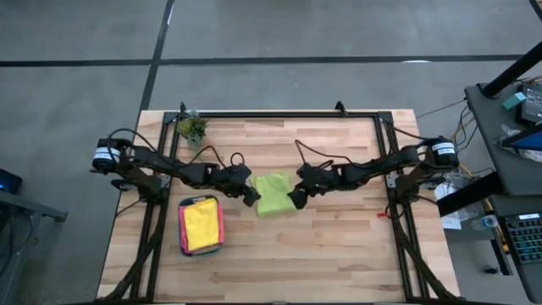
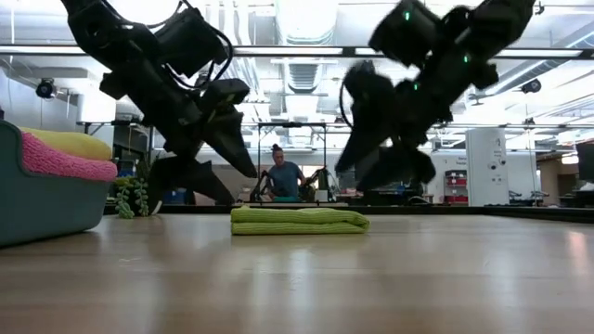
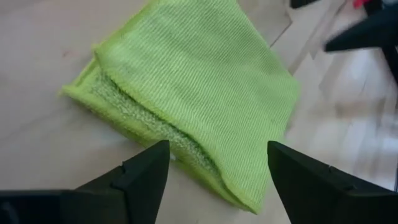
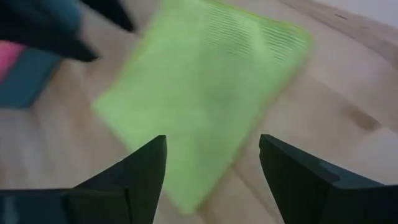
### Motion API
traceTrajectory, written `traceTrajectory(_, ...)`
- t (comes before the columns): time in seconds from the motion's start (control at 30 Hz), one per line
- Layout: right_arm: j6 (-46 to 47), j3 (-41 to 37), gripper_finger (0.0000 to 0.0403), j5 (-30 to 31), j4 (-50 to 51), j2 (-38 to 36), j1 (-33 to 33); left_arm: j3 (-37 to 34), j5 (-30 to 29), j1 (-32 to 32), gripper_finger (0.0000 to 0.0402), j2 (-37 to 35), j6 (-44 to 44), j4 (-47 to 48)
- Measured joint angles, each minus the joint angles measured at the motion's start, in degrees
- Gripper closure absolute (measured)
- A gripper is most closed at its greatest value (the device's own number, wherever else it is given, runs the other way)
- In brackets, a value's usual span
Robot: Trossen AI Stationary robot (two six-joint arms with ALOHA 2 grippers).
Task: Fold microfiber towels
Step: Put the green microfiber cloth into the blue bin
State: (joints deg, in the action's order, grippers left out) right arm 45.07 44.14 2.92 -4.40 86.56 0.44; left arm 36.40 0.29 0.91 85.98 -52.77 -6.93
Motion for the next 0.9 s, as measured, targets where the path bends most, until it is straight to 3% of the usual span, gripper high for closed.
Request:
traceTrajectory(0.4,1.02,-0.72,0.0154,-1.8,-1.35,5.97,-4.43,0.12,-0.71,0.11,0.0146,5.18,-6.83,-2.53)
traceTrajectory(0.63,1.42,-0.61,0.0154,-6.73,-12.45,11.04,-4.49,0.11,-0.1,0.03,0.015,7.93,-8.32,-7.37)
traceTrajectory(0.77,1.87,-0.61,0.0162,-7.83,-18.07,13.12,-4.52,0.11,0.08,-0.15,0.0173,9.28,-8.34,-9.7)
traceTrajectory(0.9,1.89,-0.42,0.0198,-7.86,-19.16,13.75,-4.58,0.11,0.25,-0.26,0.022,10.61,-7.95,-12.18)
